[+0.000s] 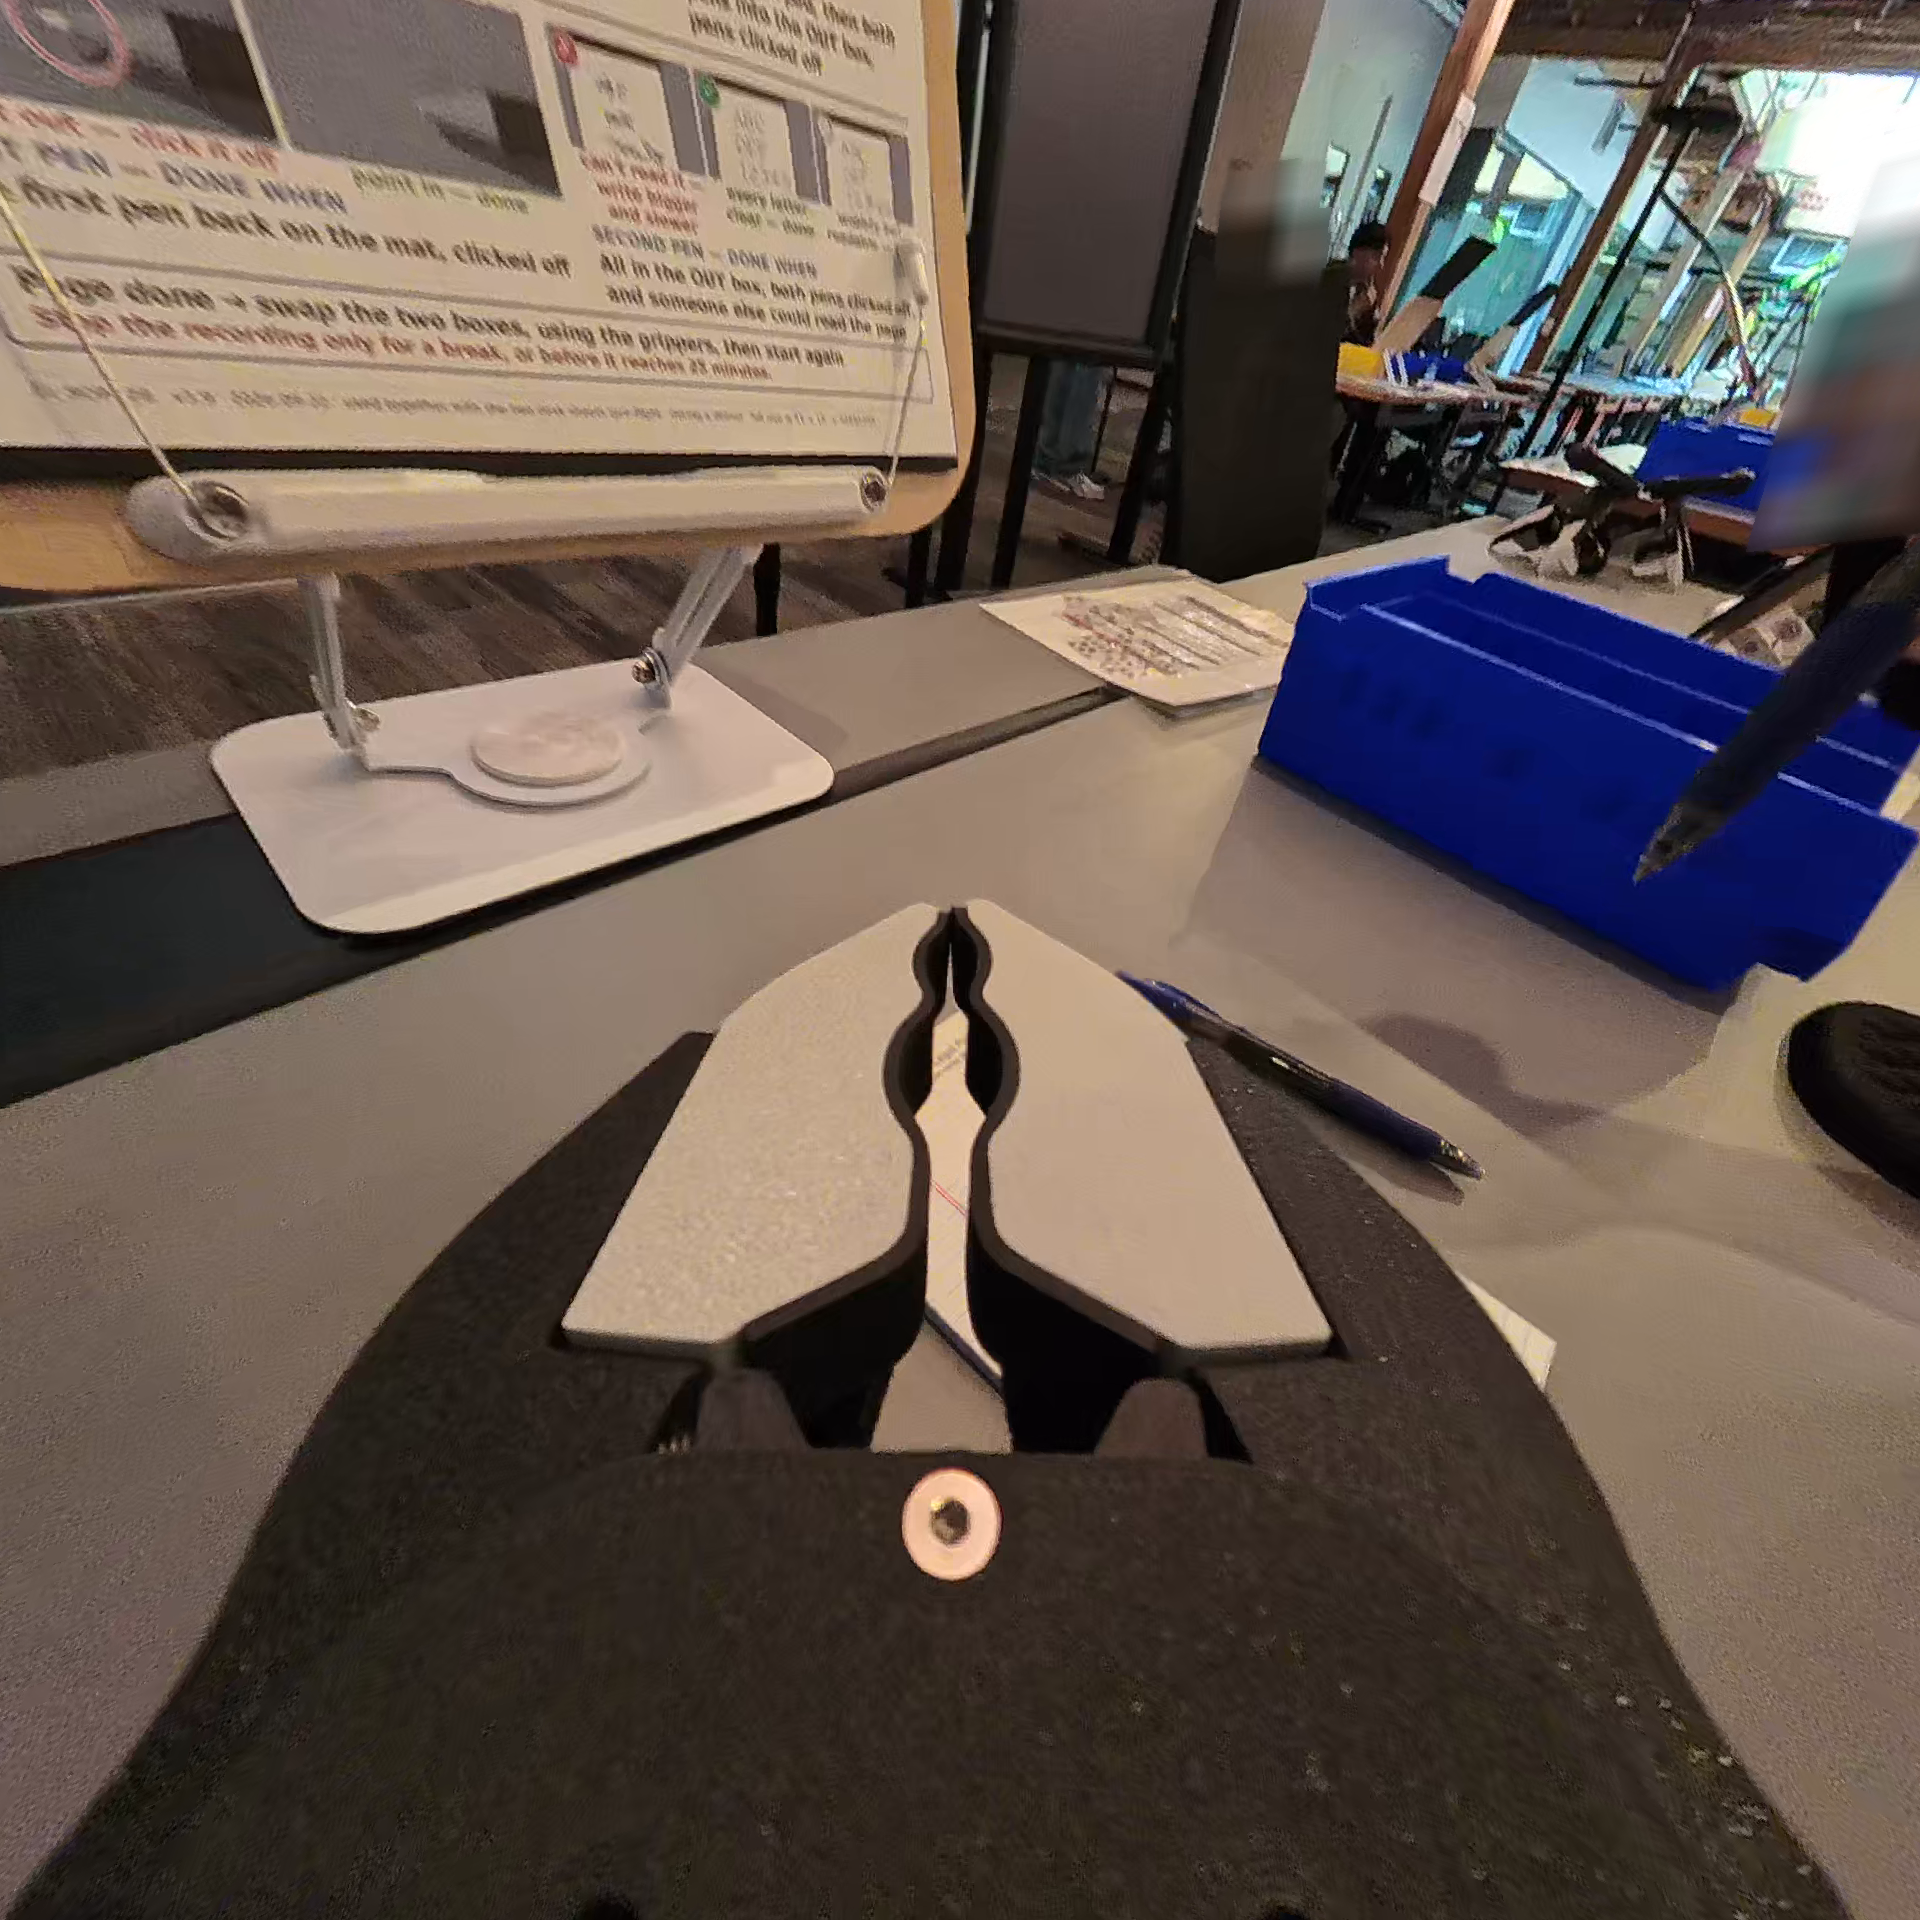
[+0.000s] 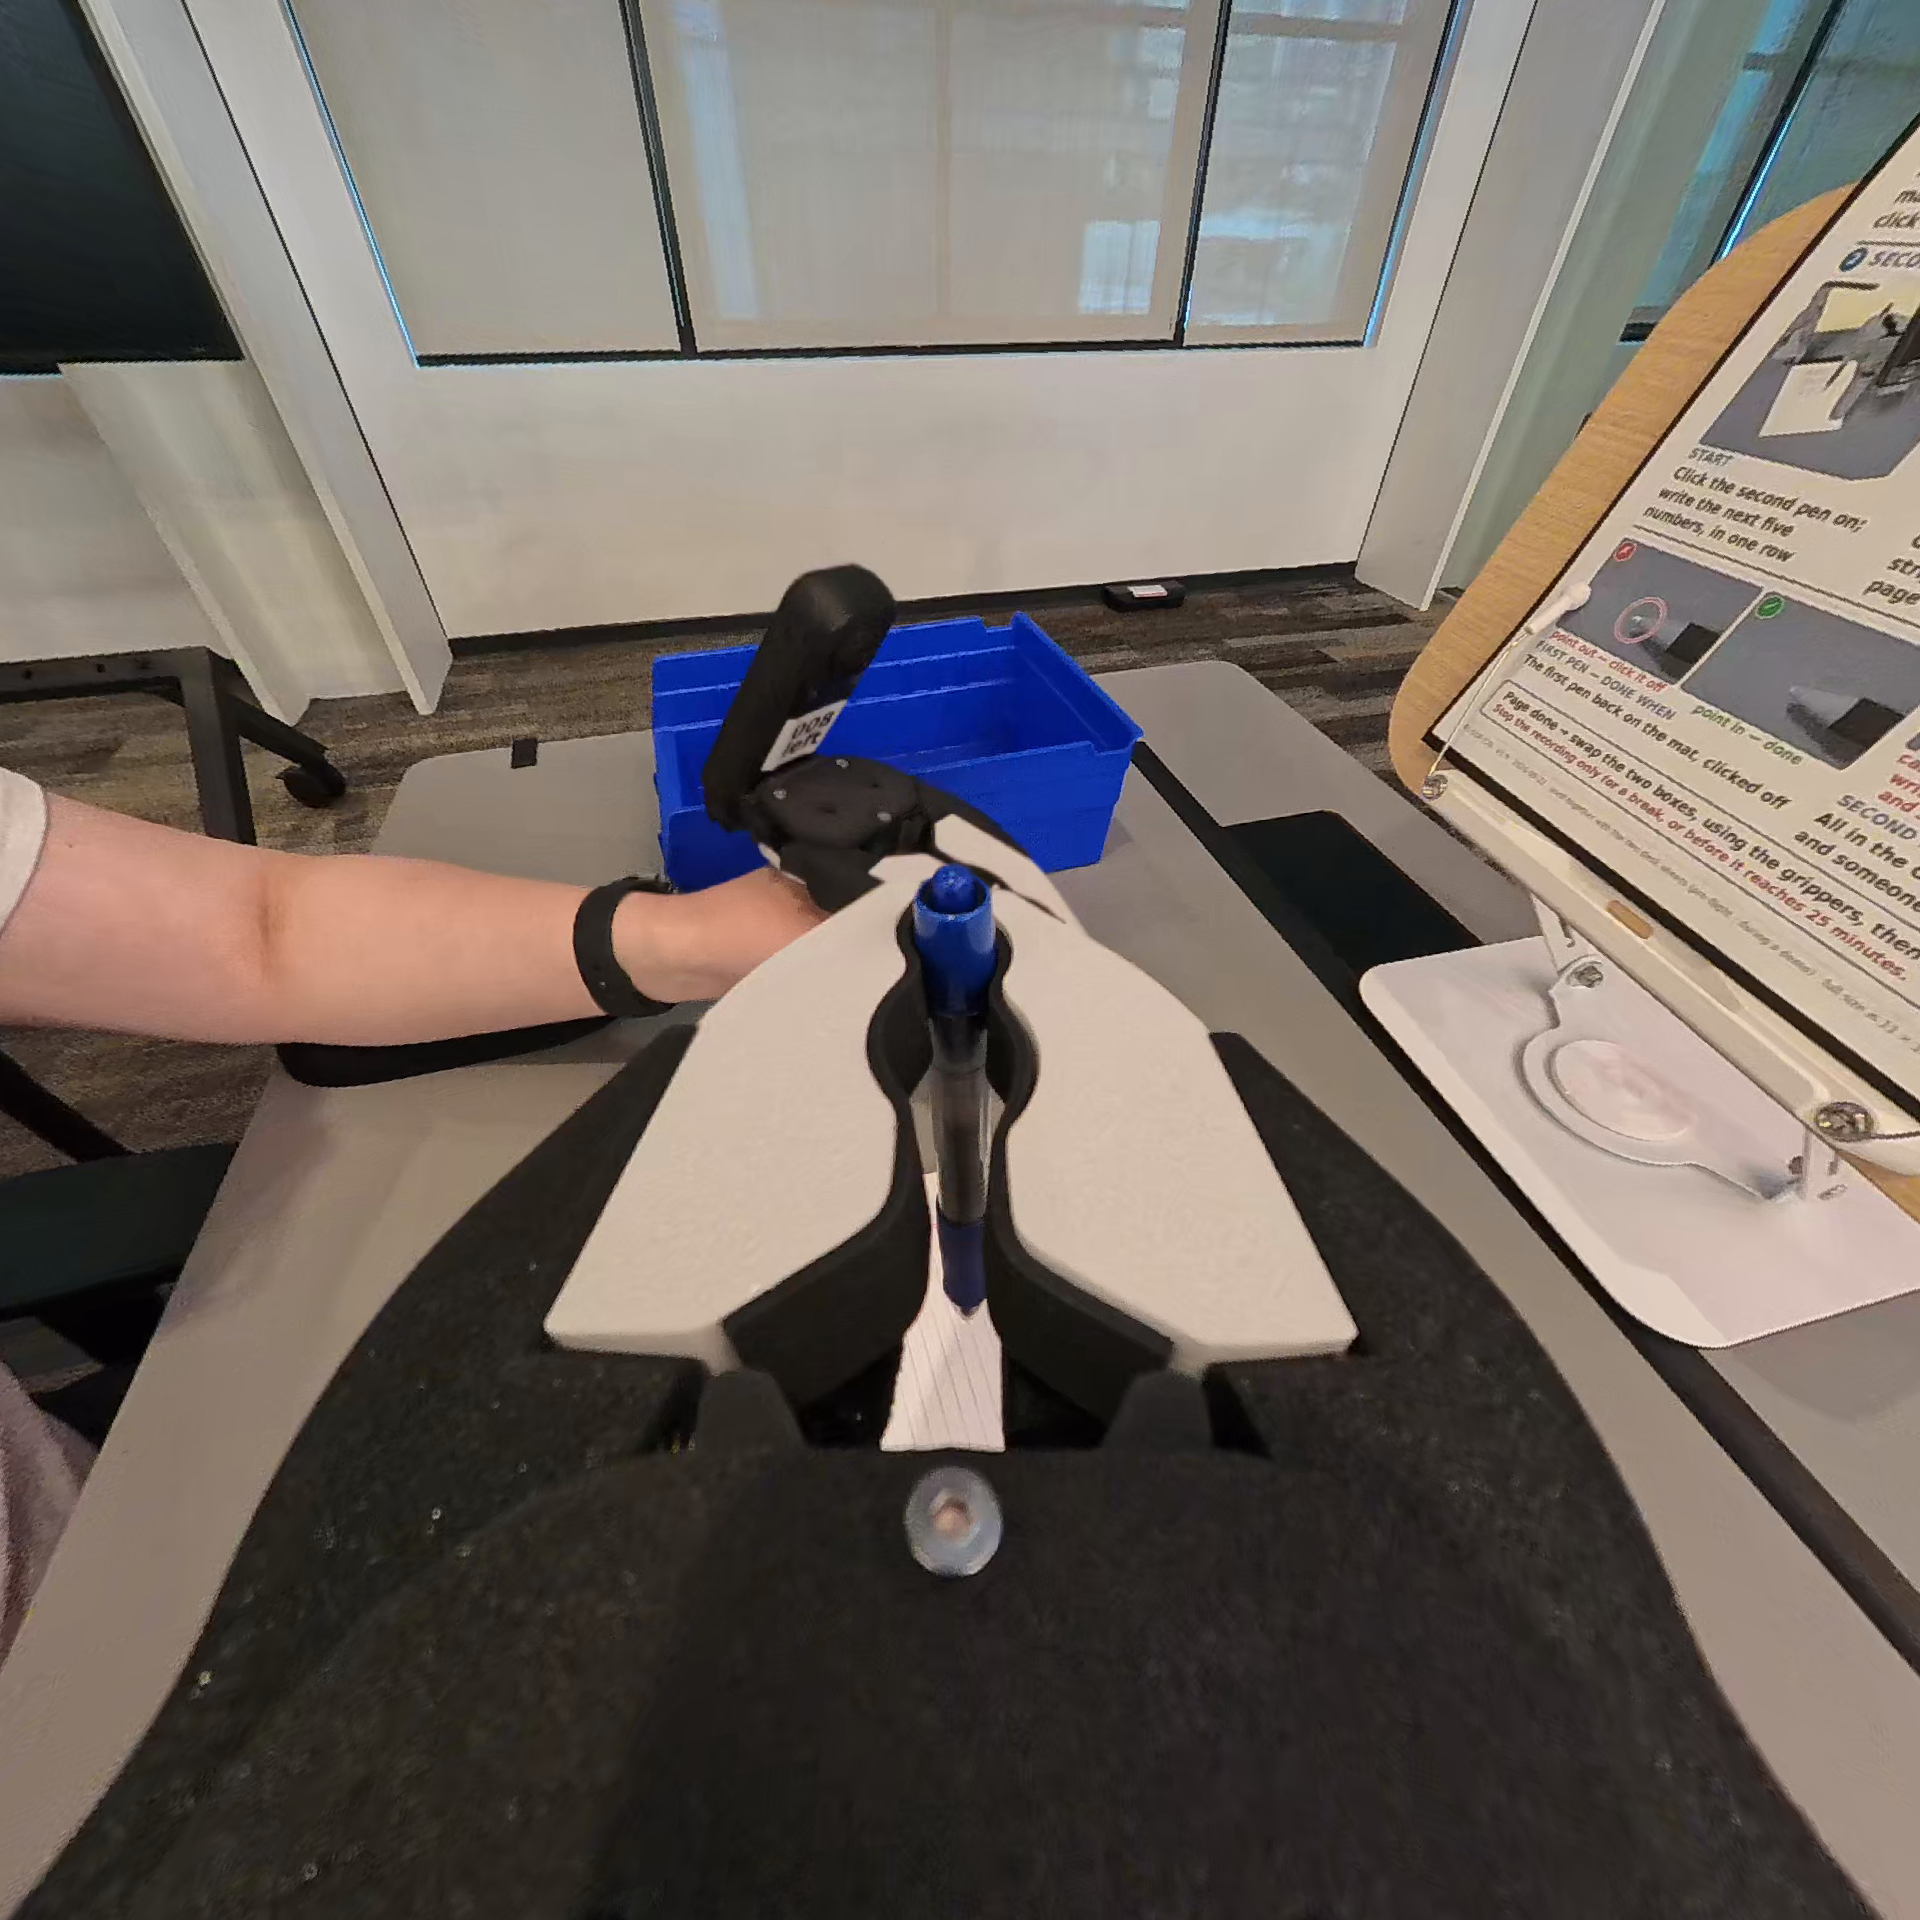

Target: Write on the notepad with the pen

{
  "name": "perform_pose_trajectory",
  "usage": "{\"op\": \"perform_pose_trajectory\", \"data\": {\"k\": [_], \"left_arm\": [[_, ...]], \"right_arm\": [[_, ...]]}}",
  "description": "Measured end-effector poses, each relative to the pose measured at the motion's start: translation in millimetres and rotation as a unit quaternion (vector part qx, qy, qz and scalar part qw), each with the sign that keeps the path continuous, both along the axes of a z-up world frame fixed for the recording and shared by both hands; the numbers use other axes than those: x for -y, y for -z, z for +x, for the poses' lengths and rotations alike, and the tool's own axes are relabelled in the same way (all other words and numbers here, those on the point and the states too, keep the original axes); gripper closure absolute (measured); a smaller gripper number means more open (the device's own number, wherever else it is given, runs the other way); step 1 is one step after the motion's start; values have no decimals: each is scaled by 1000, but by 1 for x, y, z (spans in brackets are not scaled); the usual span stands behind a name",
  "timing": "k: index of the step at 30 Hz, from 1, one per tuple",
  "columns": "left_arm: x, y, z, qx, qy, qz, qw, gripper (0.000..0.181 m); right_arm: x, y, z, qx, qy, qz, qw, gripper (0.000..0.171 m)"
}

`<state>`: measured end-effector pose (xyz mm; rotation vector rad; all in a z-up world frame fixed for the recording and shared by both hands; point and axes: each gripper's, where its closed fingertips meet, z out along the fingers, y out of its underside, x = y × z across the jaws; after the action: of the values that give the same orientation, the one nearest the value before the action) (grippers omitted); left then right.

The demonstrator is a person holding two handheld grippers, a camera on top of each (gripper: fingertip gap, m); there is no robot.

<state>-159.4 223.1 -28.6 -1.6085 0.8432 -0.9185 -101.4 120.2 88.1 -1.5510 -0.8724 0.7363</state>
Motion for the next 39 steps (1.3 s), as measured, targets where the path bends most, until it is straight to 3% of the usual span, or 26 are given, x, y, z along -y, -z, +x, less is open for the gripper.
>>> {"op": "perform_pose_trajectory", "data": {"k": [7, 12, 22, 39], "left_arm": [[7, 2, 11, -10, 19, 19, 1000, 181], [0, -1, 4, -16, -5, 54, 998, 181], [-16, -12, -15, 22, -45, 35, 998, 181], [-11, 33, 1, -60, -12, -6, 998, 181]], "right_arm": [[-2, 4, 6, -31, -1, 13, 999, 166], [0, 20, 5, -36, -10, 0, 999, 166], [-9, 32, 4, -38, -4, 1, 999, 166], [-17, 49, -4, -53, -18, -18, 998, 166]]}}
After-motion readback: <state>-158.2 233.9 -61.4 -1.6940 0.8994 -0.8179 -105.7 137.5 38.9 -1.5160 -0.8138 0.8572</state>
